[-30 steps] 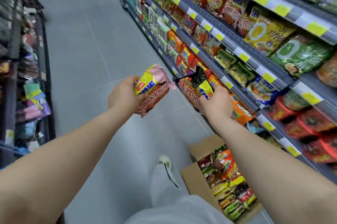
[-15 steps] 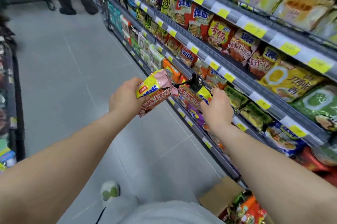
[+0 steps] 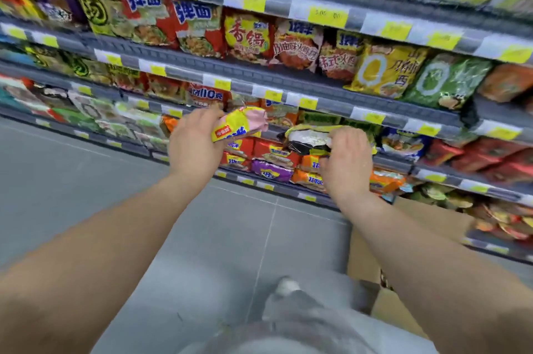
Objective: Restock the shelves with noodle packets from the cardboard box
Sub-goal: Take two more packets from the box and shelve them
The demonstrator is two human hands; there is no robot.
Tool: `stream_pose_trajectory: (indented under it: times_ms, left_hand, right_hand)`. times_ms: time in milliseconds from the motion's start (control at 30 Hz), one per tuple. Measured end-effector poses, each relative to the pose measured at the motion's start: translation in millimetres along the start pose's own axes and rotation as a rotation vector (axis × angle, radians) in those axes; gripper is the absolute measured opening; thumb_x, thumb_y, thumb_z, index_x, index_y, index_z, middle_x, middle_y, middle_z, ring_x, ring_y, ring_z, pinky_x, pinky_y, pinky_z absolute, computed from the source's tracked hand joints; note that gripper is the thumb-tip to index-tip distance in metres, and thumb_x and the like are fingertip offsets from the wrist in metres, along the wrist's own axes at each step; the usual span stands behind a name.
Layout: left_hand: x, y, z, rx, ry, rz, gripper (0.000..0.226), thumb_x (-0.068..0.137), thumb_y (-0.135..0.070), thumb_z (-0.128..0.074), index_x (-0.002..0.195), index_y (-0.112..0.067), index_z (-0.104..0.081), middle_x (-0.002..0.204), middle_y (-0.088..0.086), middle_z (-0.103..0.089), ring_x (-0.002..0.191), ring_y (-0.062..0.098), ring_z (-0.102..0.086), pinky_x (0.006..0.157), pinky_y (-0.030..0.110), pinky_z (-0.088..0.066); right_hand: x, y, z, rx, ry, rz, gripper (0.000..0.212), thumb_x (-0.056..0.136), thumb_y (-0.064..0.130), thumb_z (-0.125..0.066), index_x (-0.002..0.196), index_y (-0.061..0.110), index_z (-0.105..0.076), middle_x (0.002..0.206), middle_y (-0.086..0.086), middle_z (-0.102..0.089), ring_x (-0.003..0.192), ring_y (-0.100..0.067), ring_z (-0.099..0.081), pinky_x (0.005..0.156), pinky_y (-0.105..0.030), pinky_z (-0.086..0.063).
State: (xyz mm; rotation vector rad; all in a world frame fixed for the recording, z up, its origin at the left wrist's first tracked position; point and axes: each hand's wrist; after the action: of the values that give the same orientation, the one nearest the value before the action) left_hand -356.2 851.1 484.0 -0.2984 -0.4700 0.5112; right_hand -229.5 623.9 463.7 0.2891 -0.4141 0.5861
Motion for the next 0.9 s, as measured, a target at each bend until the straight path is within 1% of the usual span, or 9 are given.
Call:
stream_pose_trajectory:
  times_ms: [133,200,267,400,533,633,733,833,900]
  left_hand:
    - [46,-9,-26,0.016,-0.052,-0.163,0.045,0.069,-0.005,-0.072,0.111,-0.016,-0.062,0.106,0.009,-0.061,0.096,0.034,-0.054,0.079,0.04,-0.043]
    - [68,-13,-40,0.046,-0.078,-0.227,0.044,0.067,-0.003,-0.072,0.108,-0.016,-0.063,0.105,0.008,-0.062,0.095,0.033,-0.054,0.078,0.039,-0.042]
    - [89,-16,-52,0.064,-0.084,-0.266,0.046,0.065,-0.002,-0.072,0.108,-0.016,-0.063,0.105,0.007,-0.062,0.095,0.033,-0.054,0.08,0.039,-0.041]
    - [126,-22,-76,0.081,-0.069,-0.304,0.051,0.063,0.0,-0.071,0.111,-0.015,-0.061,0.109,0.009,-0.06,0.099,0.034,-0.053,0.085,0.04,-0.04]
    - [160,-26,-94,0.089,-0.066,-0.362,0.051,0.062,0.002,-0.068,0.109,-0.014,-0.059,0.109,0.01,-0.059,0.098,0.034,-0.052,0.083,0.041,-0.041]
    - [185,-26,-111,0.054,-0.104,-0.438,0.048,0.063,0.003,-0.064,0.107,-0.014,-0.058,0.108,0.009,-0.059,0.099,0.031,-0.048,0.082,0.039,-0.04]
    - [202,-22,-128,0.03,-0.154,-0.505,0.043,0.065,0.005,-0.058,0.102,-0.015,-0.059,0.104,0.008,-0.061,0.097,0.027,-0.043,0.08,0.036,-0.036]
    - [212,-19,-147,0.053,-0.158,-0.552,0.041,0.067,0.005,-0.058,0.102,-0.016,-0.06,0.102,0.007,-0.061,0.094,0.03,-0.048,0.078,0.036,-0.037]
    - [215,-18,-156,0.067,-0.125,-0.535,0.042,0.068,0.005,-0.058,0.104,-0.016,-0.061,0.104,0.008,-0.061,0.093,0.033,-0.053,0.078,0.039,-0.04]
  right_hand:
    - [29,-19,-21,-0.089,-0.023,-0.041,0.046,0.048,-0.004,-0.074,0.09,0.0,-0.057,0.09,-0.017,-0.057,0.085,-0.038,-0.054,0.076,-0.042,-0.044]
    - [48,-27,-35,-0.1,-0.053,-0.047,0.047,0.049,-0.006,-0.07,0.094,0.0,-0.057,0.094,-0.017,-0.057,0.089,-0.037,-0.053,0.08,-0.04,-0.037]
    - [67,-33,-48,-0.099,-0.077,-0.037,0.05,0.05,-0.005,-0.07,0.097,0.001,-0.055,0.098,-0.017,-0.056,0.093,-0.036,-0.05,0.082,-0.038,-0.031]
    - [104,-44,-73,-0.117,-0.151,-0.058,0.055,0.049,-0.004,-0.072,0.1,0.004,-0.05,0.1,-0.017,-0.056,0.094,-0.032,-0.043,0.084,-0.038,-0.032]
    - [128,-52,-93,-0.174,-0.183,-0.115,0.059,0.052,-0.002,-0.076,0.101,0.007,-0.045,0.101,-0.017,-0.057,0.095,-0.03,-0.038,0.085,-0.038,-0.031]
    - [140,-57,-104,-0.231,-0.234,-0.147,0.056,0.054,-0.004,-0.075,0.1,0.008,-0.044,0.099,-0.017,-0.057,0.093,-0.029,-0.037,0.083,-0.038,-0.03]
    - [150,-58,-114,-0.286,-0.254,-0.162,0.05,0.058,-0.002,-0.075,0.099,0.006,-0.048,0.099,-0.016,-0.057,0.092,-0.028,-0.037,0.083,-0.037,-0.03]
    - [155,-58,-128,-0.335,-0.244,-0.151,0.042,0.064,-0.003,-0.067,0.101,0.004,-0.049,0.099,-0.017,-0.057,0.093,-0.033,-0.043,0.085,-0.039,-0.032]
    - [156,-57,-135,-0.361,-0.221,-0.17,0.038,0.066,-0.005,-0.061,0.102,0.003,-0.052,0.099,-0.017,-0.057,0.091,-0.036,-0.051,0.087,-0.04,-0.033]
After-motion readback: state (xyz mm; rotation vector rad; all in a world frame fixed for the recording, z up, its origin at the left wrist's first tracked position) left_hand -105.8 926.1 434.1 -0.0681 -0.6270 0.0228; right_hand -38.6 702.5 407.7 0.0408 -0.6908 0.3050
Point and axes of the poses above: each hand's wrist, its own x-axis towards the middle knuckle, its own z-axis out of the back of the hand, y = z × x
